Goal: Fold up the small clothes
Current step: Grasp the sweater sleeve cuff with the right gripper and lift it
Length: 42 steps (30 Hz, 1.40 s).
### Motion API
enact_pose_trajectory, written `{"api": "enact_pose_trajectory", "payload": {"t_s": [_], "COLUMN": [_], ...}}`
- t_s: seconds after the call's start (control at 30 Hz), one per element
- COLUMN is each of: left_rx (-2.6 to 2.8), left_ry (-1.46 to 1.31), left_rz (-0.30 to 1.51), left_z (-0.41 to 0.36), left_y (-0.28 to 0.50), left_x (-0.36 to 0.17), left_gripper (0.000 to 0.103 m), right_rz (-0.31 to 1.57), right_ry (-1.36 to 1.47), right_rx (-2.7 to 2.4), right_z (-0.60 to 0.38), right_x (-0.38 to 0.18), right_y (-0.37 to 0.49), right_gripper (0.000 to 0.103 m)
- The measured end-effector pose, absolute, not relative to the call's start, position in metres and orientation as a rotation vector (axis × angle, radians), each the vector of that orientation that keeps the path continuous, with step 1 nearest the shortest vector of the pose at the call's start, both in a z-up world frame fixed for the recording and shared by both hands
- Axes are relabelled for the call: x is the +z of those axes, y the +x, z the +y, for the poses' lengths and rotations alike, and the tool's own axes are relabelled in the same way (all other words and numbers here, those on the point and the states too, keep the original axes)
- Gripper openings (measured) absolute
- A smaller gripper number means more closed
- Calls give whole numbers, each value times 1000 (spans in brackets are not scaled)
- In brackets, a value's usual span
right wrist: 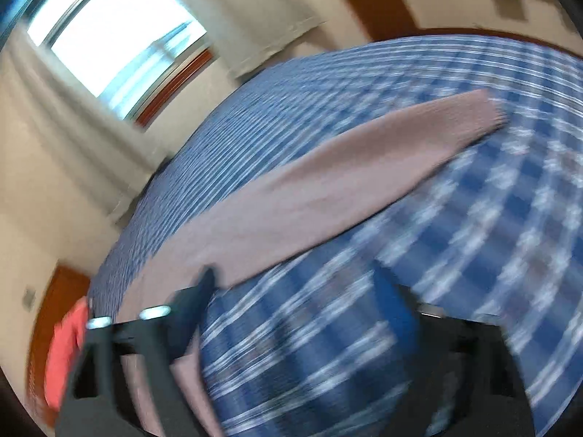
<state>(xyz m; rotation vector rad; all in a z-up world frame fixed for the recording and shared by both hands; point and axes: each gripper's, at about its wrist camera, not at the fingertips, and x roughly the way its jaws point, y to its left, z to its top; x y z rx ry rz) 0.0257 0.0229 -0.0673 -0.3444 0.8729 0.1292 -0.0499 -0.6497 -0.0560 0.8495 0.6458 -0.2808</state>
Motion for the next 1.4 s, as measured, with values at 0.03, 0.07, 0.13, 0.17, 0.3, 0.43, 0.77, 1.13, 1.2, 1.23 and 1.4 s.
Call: {"api": "enact_pose_trajectory", "payload": {"t_s": [0.03,0.07,0.13,0.17,0.3,0.43,0.77,1.13,1.2,1.23,1.4], "left_rx": [131,134,140,143,145,142,134,136,135,134,132], "left_ry": [-341,-337,-325,-321,-318,-322,-340,-337,-339,-341,-346], "left_rz": [874,876,883,884,885,884,875,875,874,872,868], "left_z": [20,19,17,16,15,15,20,20,20,21,21], "left_y": [26,26,28,30,30,30,29,27,27,26,27], "left_x": [-67,-68,-68,-68,-68,-67,-67,-67,-67,-67,-67], "left_gripper": [101,101,101,101,101,101,101,101,101,101,101], "right_rz": [635,622,604,597,560,542,539,500,505,514,567], "right_ry": [904,951,1002,1022,1093,1107,1107,975,903,857,692], "right_rx": [-302,-320,-365,-379,-378,-417,-459,-362,-309,-271,-106], "right_z": [-668,-685,-710,-720,-750,-772,-780,-733,-709,-690,-601], "right_x": [-60,-65,-71,-74,-84,-89,-86,-42,-25,-15,10], "right_y": [-56,-62,-69,-72,-74,-62,-21,45,68,85,155], "right_gripper": [58,58,58,58,56,56,45,6,6,6,6]}}
